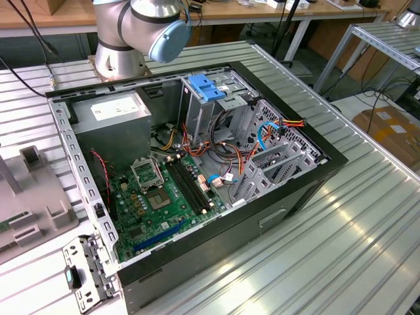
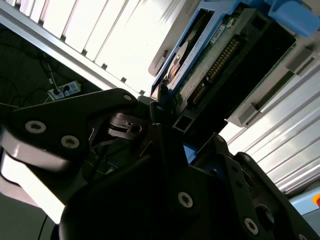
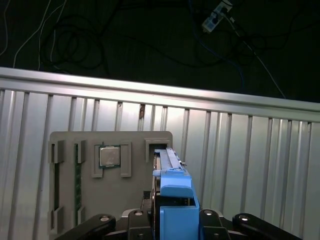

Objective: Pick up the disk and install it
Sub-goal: 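Pick up the disk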

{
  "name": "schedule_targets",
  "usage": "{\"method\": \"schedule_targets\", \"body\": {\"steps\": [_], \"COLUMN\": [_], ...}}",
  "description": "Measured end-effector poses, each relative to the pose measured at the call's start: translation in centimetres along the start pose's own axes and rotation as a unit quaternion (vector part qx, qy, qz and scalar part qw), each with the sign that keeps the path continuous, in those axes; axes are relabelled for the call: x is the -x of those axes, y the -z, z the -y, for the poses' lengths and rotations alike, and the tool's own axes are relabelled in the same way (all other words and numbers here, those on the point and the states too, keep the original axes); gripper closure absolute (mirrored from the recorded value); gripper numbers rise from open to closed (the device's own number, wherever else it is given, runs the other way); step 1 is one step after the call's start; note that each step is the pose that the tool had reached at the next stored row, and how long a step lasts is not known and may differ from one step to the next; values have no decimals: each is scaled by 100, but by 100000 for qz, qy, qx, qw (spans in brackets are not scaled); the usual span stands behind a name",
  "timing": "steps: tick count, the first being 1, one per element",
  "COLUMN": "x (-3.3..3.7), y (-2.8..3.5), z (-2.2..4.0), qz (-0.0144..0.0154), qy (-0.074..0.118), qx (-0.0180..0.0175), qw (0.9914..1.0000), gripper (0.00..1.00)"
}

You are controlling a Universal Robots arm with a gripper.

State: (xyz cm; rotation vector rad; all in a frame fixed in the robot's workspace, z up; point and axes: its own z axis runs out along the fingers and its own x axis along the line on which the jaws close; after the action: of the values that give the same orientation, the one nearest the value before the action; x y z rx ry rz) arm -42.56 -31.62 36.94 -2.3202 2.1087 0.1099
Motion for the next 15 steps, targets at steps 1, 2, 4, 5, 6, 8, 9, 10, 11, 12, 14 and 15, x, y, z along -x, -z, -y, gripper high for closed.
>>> {"method": "schedule_targets", "body": {"steps": [1, 2, 4, 5, 6, 8, 9, 10, 11, 12, 14, 15], "x": [0, 1, 1, 1, 2, 2, 3, 3, 3, 4, 4, 5], "y": [4, 9, 19, 25, 29, 41, 49, 56, 65, 70, 80, 85], "z": [0, 0, -1, -1, -1, -2, -2, -2, -3, -3, -4, -4], "qz": [1, 3, 3, 5, 5, 3, 6, 5, 3, 5, 6, 3], "qy": [0, 0, 1, 0, 0, 2, 1, 1, 1, 2, 1, 0], "qx": [-3, -1, 1, -4, -4, 2, -3, -1, 1, -2, -7, -2], "qw": [100000, 100000, 100000, 100000, 100000, 100000, 100000, 100000, 100000, 100000, 100000, 100000], "gripper": [63, 63, 63, 63, 63, 63, 63, 63, 63, 63, 63, 63]}}
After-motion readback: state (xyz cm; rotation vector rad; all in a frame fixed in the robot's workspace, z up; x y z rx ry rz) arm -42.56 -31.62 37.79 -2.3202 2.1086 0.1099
